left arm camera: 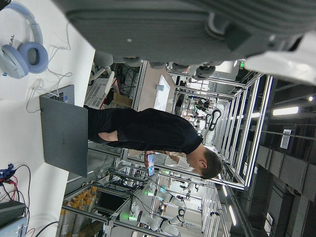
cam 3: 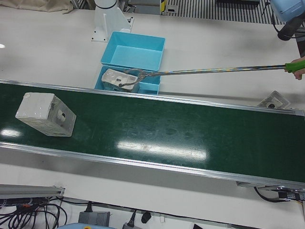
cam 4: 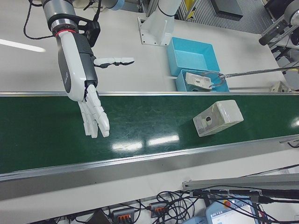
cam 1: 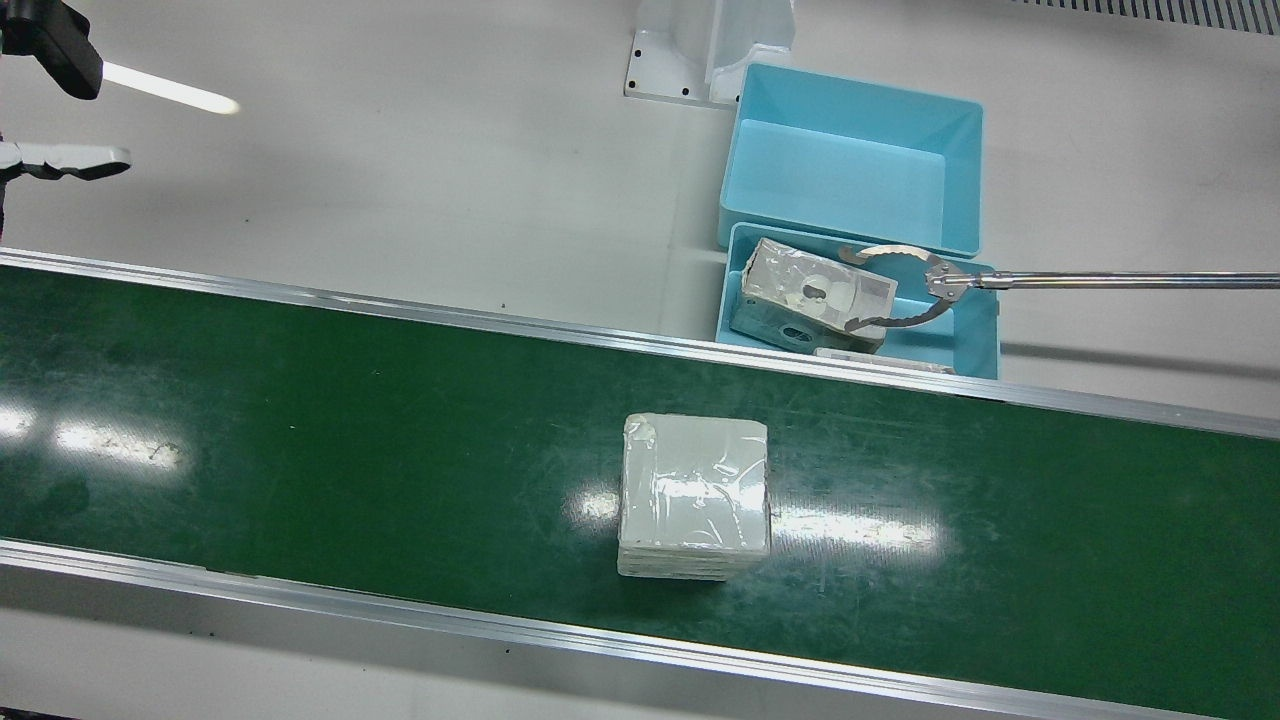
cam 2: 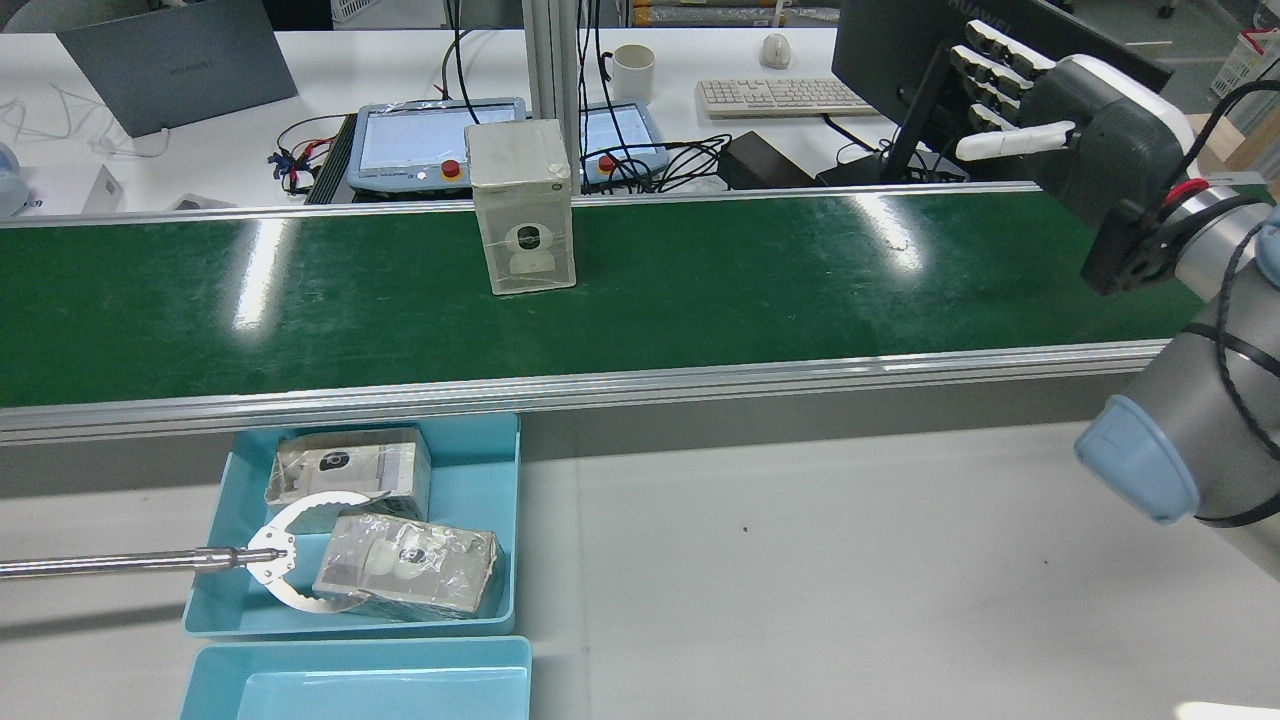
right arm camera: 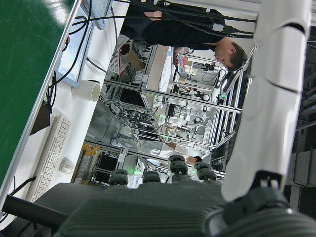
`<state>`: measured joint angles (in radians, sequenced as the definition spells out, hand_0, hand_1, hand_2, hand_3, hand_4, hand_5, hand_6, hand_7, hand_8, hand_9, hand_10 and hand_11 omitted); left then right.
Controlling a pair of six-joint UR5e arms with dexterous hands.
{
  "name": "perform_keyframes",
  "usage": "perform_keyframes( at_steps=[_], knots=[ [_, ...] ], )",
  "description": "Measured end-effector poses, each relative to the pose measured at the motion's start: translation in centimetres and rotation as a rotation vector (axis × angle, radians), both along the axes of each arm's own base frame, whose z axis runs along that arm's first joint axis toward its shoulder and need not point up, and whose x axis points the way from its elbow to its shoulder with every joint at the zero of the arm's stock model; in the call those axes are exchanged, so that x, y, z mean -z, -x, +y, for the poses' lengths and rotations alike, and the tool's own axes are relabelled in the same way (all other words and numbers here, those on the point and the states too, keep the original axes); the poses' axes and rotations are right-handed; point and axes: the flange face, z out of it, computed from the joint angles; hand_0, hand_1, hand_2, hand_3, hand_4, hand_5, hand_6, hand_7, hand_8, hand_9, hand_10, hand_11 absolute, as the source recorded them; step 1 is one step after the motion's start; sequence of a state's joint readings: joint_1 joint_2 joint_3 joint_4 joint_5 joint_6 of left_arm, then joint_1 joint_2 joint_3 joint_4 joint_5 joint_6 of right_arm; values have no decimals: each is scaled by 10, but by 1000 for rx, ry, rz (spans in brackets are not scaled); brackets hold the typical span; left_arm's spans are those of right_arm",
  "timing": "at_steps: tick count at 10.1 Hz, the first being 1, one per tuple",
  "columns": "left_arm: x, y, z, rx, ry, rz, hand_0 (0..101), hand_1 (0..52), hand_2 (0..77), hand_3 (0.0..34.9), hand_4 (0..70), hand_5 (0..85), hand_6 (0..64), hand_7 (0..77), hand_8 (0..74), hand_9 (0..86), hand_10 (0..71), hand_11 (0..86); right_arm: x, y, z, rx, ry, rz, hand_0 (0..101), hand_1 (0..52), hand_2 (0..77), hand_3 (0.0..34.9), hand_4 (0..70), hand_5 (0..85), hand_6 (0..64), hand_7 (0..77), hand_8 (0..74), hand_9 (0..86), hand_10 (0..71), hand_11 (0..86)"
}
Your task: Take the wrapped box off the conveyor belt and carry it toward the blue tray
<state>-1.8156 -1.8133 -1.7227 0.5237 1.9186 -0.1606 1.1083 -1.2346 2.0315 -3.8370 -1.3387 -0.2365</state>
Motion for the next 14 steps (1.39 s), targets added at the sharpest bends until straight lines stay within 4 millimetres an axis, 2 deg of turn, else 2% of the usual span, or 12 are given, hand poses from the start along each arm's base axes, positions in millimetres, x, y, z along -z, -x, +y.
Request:
perform_keyframes(
  at_steps=[1,2,4,5,6,7,9,10,13,14],
  knots=[
    [0,0,0,0,0,0,0,0,5,0,0,11,0,5,0,0,0,0,-3,4,-5,5,-4,-1,448,120,60,112,0,33,0,5,27,16,11,27],
    [0,0,0,0,0,0,0,0,11,0,0,11,0,0,0,0,0,0,-8,9,-11,8,-7,-1,454,82,60,62,0,27,0,5,22,16,33,38],
    [0,0,0,0,0,0,0,0,11,0,0,11,0,0,0,0,0,0,-21,19,-27,12,-22,-5,432,93,33,52,0,22,0,5,38,38,33,49],
    [0,0,0,0,0,0,0,0,11,0,0,11,0,0,0,0,0,0,-24,24,-35,12,-40,-13,418,71,49,21,0,22,0,5,38,49,33,49],
    [0,0,0,0,0,0,0,0,5,0,0,11,0,0,0,0,0,0,-28,29,-42,11,-55,-19,407,60,44,4,0,22,0,5,49,71,33,49],
    [0,0,0,0,0,0,0,0,5,0,0,11,0,0,0,0,0,0,-30,33,-48,11,-62,-21,402,76,44,2,0,22,0,5,71,76,33,49],
    [0,0,0,0,0,0,0,0,5,0,0,11,0,5,0,0,0,0,-31,49,-58,23,-63,-18,400,76,55,3,0,22,0,5,82,93,33,65],
    [0,0,0,0,0,0,0,0,5,0,0,11,0,0,0,0,0,0,-34,56,-61,30,-58,-13,404,82,33,1,0,22,0,5,93,93,49,76],
    [0,0,0,0,0,0,0,0,5,0,0,11,0,0,0,0,0,0,-40,69,-62,45,-46,-3,405,76,38,2,0,22,0,5,93,98,49,82],
    [0,0,0,0,0,0,0,0,5,0,0,11,0,5,0,0,0,0,-41,72,-61,51,-44,-1,405,76,38,1,0,22,0,5,65,98,60,93]
  ],
)
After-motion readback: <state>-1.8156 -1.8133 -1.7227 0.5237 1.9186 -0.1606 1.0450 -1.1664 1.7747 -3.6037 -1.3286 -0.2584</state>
